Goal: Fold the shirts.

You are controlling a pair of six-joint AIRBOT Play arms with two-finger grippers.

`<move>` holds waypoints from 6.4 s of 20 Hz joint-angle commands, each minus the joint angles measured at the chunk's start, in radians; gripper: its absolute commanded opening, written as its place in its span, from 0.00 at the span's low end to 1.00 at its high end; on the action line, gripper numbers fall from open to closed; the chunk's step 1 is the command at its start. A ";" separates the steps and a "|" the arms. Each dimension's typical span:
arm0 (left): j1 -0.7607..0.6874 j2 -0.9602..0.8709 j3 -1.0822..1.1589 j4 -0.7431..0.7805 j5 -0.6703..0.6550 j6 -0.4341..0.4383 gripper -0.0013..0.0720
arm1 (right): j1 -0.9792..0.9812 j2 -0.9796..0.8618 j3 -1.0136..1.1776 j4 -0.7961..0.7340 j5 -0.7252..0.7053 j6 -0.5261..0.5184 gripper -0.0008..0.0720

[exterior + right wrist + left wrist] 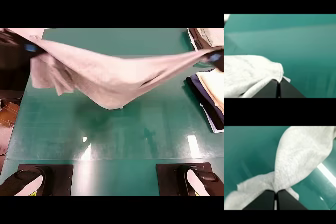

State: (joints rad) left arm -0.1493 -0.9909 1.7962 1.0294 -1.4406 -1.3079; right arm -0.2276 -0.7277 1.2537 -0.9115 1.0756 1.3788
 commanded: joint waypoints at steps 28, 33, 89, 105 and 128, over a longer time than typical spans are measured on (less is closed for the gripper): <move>0.002 0.031 -0.769 -0.061 0.288 0.033 0.05 | 0.150 -0.585 0.036 -0.083 0.171 0.027 0.59; 0.002 0.031 -0.769 -0.062 0.289 0.032 0.05 | 0.333 -0.456 -0.310 -0.074 0.130 0.088 0.60; 0.002 0.065 0.397 -0.139 -0.165 -0.092 0.05 | 0.554 0.013 0.530 -0.797 0.159 0.322 0.03; 0.003 -0.536 -0.273 -0.083 0.224 0.067 0.05 | 0.278 -0.752 0.465 -0.510 0.265 0.275 0.03; 0.448 -0.240 -1.049 -0.136 0.088 0.117 0.49 | 0.012 -0.743 0.467 0.020 0.314 0.092 0.54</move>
State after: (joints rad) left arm 0.2737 -1.2938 0.9871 0.9272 -1.4269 -1.2247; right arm -0.2382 -1.4773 1.7206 -0.8902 1.3880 1.4765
